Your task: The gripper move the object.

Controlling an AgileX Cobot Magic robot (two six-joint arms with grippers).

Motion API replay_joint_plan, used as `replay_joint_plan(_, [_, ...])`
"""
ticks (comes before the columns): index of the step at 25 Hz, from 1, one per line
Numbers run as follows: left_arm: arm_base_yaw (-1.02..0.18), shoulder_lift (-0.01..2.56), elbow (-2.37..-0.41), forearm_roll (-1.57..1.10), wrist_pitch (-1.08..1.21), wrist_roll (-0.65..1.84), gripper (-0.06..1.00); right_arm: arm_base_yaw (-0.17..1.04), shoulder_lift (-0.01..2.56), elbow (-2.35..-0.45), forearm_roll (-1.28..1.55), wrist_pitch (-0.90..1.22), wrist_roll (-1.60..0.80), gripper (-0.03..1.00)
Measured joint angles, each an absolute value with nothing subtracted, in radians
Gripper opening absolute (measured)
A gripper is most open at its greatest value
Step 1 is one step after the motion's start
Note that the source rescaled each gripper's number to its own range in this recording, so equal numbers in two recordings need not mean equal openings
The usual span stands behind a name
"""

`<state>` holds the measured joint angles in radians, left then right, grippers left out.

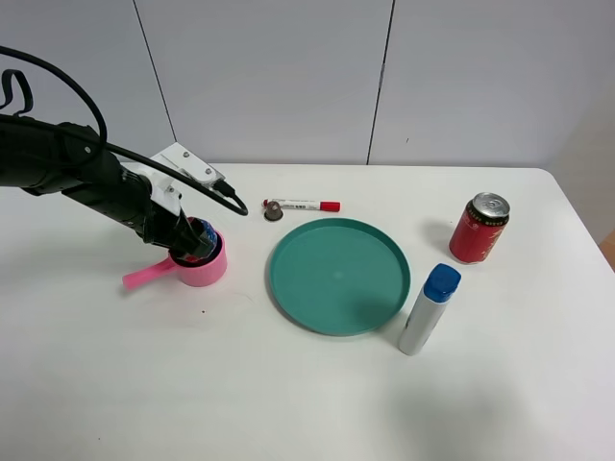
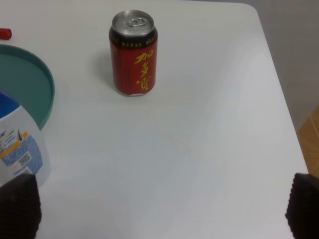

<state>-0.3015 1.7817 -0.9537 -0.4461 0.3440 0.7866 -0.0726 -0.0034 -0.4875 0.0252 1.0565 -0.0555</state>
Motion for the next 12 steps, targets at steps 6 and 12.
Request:
replay_joint_plan(6, [-0.302, 1.788, -0.954, -0.445, 0.343, 0.787, 0.0, -0.073, -0.003, -0.488, 0.025, 1.056, -0.055, 1.0])
replay_joint_plan(12, [-0.302, 1.788, -0.954, -0.467, 0.317, 0.784, 0.86, -0.073, -0.003, -0.488, 0.025, 1.056, -0.055, 1.0])
